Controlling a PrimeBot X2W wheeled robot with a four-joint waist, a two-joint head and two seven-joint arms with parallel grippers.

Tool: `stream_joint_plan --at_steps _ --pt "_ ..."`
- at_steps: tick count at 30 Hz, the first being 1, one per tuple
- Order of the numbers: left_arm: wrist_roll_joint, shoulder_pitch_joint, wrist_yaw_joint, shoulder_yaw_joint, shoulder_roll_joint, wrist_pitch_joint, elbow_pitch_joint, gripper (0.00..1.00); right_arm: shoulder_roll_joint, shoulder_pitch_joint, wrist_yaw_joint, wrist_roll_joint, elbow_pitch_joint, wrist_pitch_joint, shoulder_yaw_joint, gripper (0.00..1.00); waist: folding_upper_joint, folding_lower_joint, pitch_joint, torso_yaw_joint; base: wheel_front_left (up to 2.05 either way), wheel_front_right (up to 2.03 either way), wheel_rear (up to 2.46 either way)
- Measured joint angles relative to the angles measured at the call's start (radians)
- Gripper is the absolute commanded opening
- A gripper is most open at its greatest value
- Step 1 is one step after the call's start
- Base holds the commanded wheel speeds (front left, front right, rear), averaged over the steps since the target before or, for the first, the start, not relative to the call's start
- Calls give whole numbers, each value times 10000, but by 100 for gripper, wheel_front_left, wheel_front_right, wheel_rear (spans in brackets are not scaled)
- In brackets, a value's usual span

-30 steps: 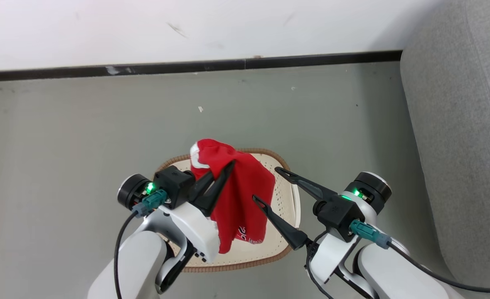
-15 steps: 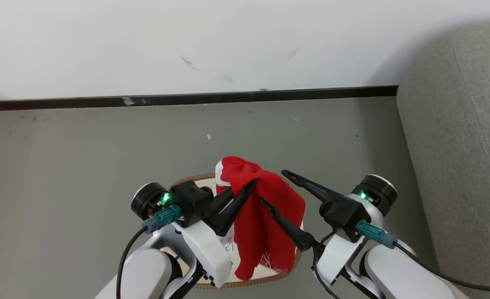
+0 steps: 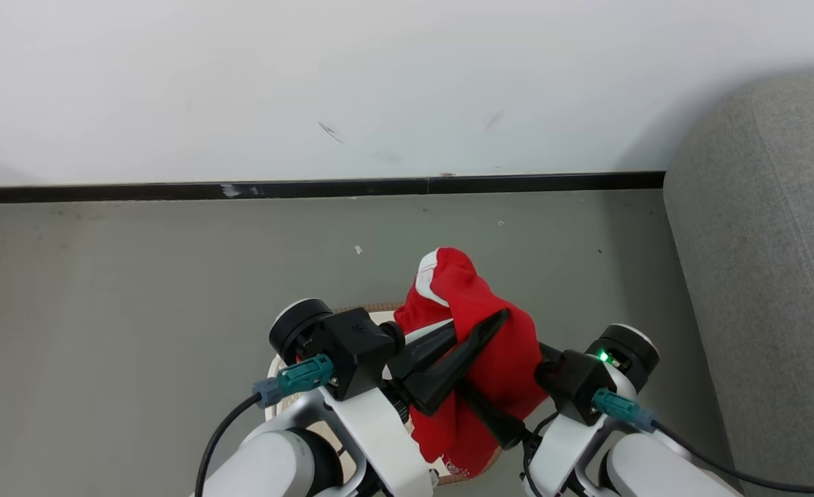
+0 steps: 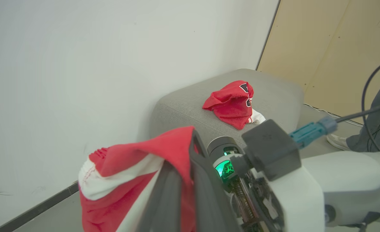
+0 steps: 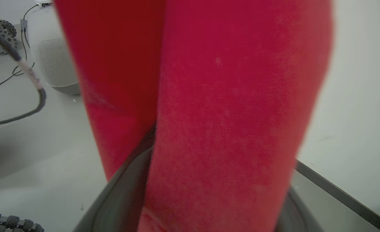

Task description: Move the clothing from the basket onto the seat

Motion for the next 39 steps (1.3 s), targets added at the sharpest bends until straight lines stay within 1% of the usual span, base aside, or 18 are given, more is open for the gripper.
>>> stream_joint_plan --at_steps 6,7,8,9,12,16,17,18,20,21,22,24,25,31,34,36,39 --pt "-391 -3 0 98 -52 347 -715 0 8 258 0 144 107 0 272 100 0 0 -95 84 0 0 0" --pt "-408 -4 2 184 -38 374 -761 0 8 307 0 199 123 0 299 66 0 0 -104 94 0 0 0" --pt "-414 -4 40 290 -13 445 -794 0 12 334 0 261 128 0 330 39 0 0 -106 96 0 0 0" --pt "-416 -4 71 385 31 500 -821 0 21 343 0 330 128 0 362 0 0 0 -104 95 0 0 0" --pt "-570 -2 163 531 157 673 -915 0 59 347 0 548 128 0 397 0 0 0 -90 81 0 0 0" --pt "-765 131 430 706 196 823 -938 0 59 353 0 715 128 0 305 0 0 0 -58 49 0 0 0" --pt "-767 221 481 757 222 865 -924 2 56 355 0 746 128 0 282 0 0 0 -48 41 0 0 0" --pt "-773 305 527 826 265 874 -895 14 54 359 0 782 127 0 253 0 0 0 -37 31 0 0 0" --pt "-943 484 604 909 293 957 -832 15 44 359 0 832 125 0 196 0 1 0 -13 9 0 0 0" --pt "-1001 583 639 928 328 961 -790 19 44 363 0 882 121 0 140 0 0 0 0 -4 0 0 0" --pt "-1003 659 675 934 351 963 -742 30 44 365 0 936 115 0 79 0 0 -1 12 -17 0 0 0" --pt "-1091 830 727 999 349 961 -662 87 42 383 0 1035 107 0 -10 0 0 0 39 -44 0 0 0" --pt "-1104 912 767 1020 360 961 -598 100 44 411 0 1099 96 0 -40 0 0 0 53 -58 0 0 0" --pt "-1283 1478 943 1216 472 917 -151 100 67 747 0 1595 98 0 -109 0 0 0 145 -138 0 0 0" --pt "-1312 1699 959 1264 491 773 21 100 92 959 0 1969 109 0 -123 0 0 0 193 -170 0 0 0" --pt "-1269 1794 1032 1338 545 667 150 100 111 1089 0 2127 113 0 -113 0 0 0 228 -192 0 0 0" --pt "-1193 1836 1030 1461 650 456 253 100 115 1156 0 2278 111 0 -82 0 0 0 284 -234 0 0 0"
